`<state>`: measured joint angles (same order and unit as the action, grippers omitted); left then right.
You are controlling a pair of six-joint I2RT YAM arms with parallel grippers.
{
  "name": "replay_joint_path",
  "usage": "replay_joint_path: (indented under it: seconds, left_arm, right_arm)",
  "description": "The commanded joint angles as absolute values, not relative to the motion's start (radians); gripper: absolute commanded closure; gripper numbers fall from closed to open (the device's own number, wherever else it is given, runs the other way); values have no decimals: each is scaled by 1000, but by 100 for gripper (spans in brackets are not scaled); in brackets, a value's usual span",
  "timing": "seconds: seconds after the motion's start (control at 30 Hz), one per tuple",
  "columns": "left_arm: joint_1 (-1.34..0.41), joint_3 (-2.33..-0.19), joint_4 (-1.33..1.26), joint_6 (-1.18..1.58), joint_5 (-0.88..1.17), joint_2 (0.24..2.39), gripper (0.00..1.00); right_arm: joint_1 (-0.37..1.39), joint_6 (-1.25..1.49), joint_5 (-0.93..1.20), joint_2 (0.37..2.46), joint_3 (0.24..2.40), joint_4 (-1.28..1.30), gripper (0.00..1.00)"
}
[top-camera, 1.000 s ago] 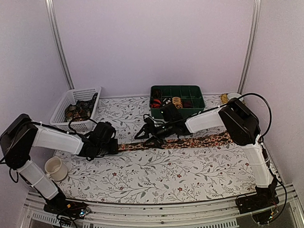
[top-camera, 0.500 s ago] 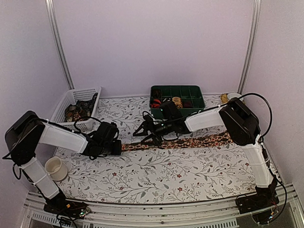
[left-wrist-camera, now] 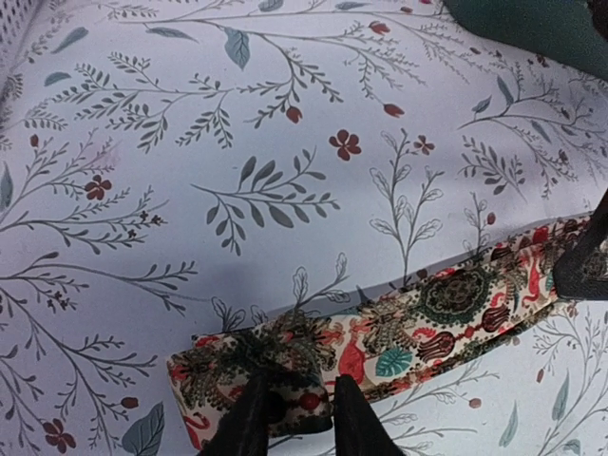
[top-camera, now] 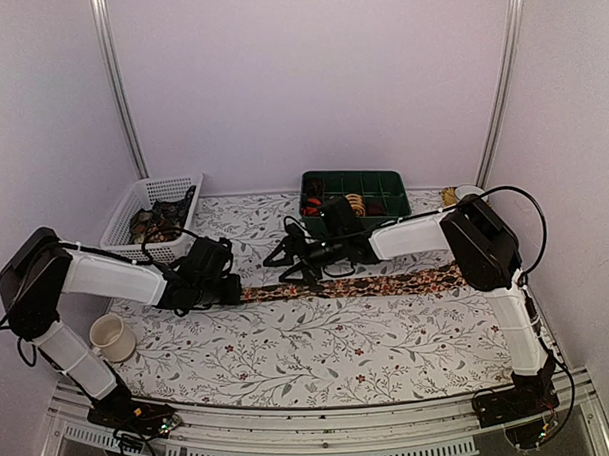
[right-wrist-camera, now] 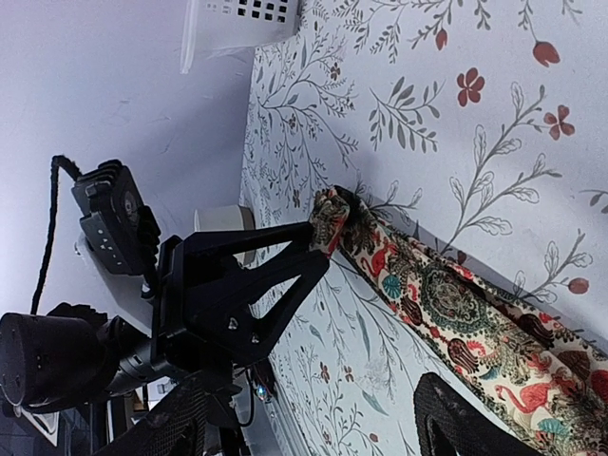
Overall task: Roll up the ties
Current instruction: Roll the tie at the center of the board.
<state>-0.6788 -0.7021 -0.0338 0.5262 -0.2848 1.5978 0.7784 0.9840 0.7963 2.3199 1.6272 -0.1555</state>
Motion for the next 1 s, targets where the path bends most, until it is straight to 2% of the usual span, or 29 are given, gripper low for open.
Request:
replay_joint_path:
  seconds: [0.0,0.17,0.47,0.67,0.83,0.97]
  left_arm:
    - [-688,-689,-23,513,-285,1542,74]
    - [-668,-666,-50,514,-247,1512,69]
    - [-592,-570,-91,597,-229,1373,68]
    - [-453,-470,-173,674,-67,1328,68]
    - [-392,-478,-224,679,78,1408,68]
    - [-351,-483,-296,698,177,1465,68]
  right_arm:
    - [779,990,800,2242,1667,-153,25]
    - [779,1003,787,2283,1715,-152,25]
    - [810,1052,752,2437,1873,-130,26]
    - [835,1093,750,2523,1943,-181,34]
    - [848,1174,790,2591,1976,-292,40]
    - [851,1226,807,2612,1979,-343,40]
